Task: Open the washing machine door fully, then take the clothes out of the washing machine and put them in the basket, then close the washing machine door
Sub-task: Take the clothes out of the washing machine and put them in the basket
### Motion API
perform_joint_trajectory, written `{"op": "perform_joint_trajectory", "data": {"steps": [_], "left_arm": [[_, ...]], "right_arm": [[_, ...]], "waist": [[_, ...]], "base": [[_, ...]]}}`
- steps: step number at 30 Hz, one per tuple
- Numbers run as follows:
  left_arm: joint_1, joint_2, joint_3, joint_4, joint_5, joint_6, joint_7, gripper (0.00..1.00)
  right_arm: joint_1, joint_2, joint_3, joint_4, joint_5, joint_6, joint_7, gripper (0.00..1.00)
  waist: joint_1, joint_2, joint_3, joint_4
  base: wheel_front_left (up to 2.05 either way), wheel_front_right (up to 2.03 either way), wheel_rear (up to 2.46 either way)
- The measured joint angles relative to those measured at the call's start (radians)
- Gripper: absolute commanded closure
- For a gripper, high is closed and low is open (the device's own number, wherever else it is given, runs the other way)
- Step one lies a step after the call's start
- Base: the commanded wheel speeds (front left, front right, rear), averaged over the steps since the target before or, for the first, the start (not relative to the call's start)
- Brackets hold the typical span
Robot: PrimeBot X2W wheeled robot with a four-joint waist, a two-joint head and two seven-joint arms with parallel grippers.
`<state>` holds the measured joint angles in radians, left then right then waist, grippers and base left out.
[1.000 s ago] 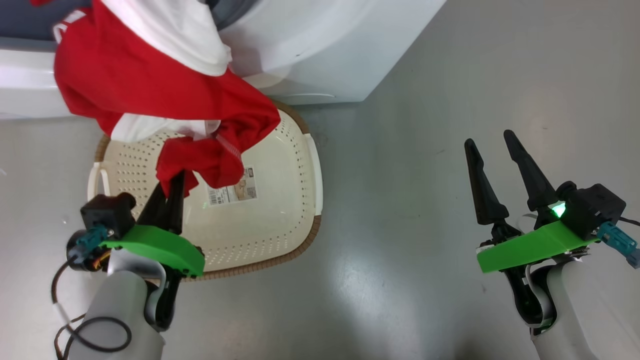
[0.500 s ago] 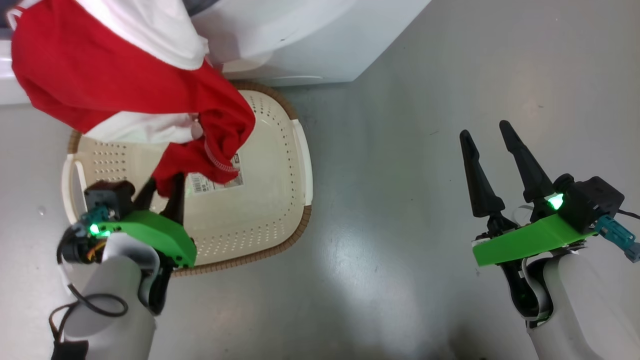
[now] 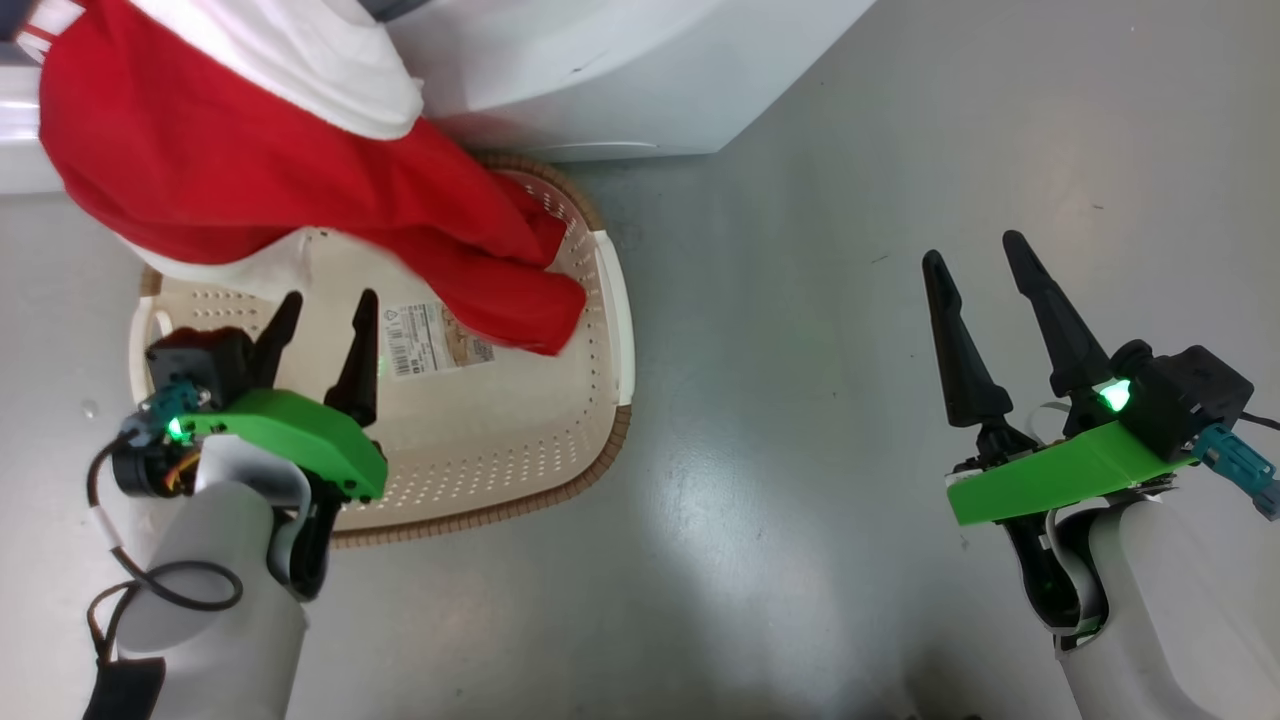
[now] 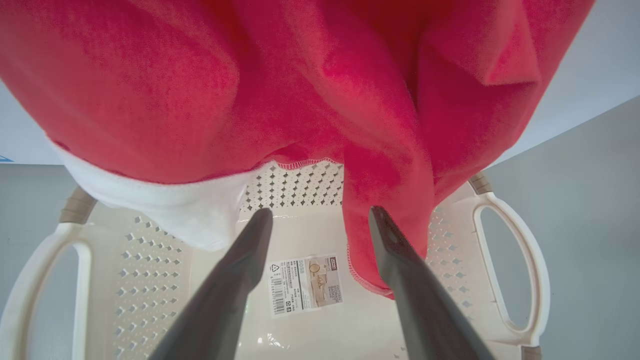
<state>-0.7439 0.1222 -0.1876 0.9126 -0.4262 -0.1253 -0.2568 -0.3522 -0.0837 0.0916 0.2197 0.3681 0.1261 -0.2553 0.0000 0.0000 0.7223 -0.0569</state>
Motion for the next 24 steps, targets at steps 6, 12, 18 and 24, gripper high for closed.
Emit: {"op": "perform_joint_trajectory", "data": {"steps": [6, 12, 18, 24], "left_arm": [[0.000, -0.005, 0.028, -0.049, -0.001, 0.000, 0.000, 0.00], [0.006, -0.014, 0.057, -0.108, 0.002, 0.000, 0.000, 0.00], [0.041, -0.028, 0.099, -0.189, 0.021, 0.000, 0.000, 0.00], [0.093, -0.048, 0.139, -0.287, 0.052, 0.000, 0.000, 0.00]], "right_arm": [[0.000, -0.001, -0.001, 0.000, 0.000, 0.000, 0.000, 0.00], [0.000, -0.002, -0.002, 0.000, 0.000, 0.000, 0.000, 0.00], [0.000, -0.007, -0.006, 0.001, 0.000, 0.000, 0.000, 0.00], [0.000, -0.010, -0.010, 0.002, 0.000, 0.000, 0.000, 0.00]], "waist": [[0.0000, 0.0000, -0.004, 0.010], [0.0000, 0.0000, -0.011, 0.018], [0.0000, 0.0000, -0.019, 0.029], [0.0000, 0.0000, -0.031, 0.041]], "base": [[0.00, 0.00, 0.00], [0.00, 0.00, 0.00], [0.00, 0.00, 0.00], [0.00, 0.00, 0.00]]}}
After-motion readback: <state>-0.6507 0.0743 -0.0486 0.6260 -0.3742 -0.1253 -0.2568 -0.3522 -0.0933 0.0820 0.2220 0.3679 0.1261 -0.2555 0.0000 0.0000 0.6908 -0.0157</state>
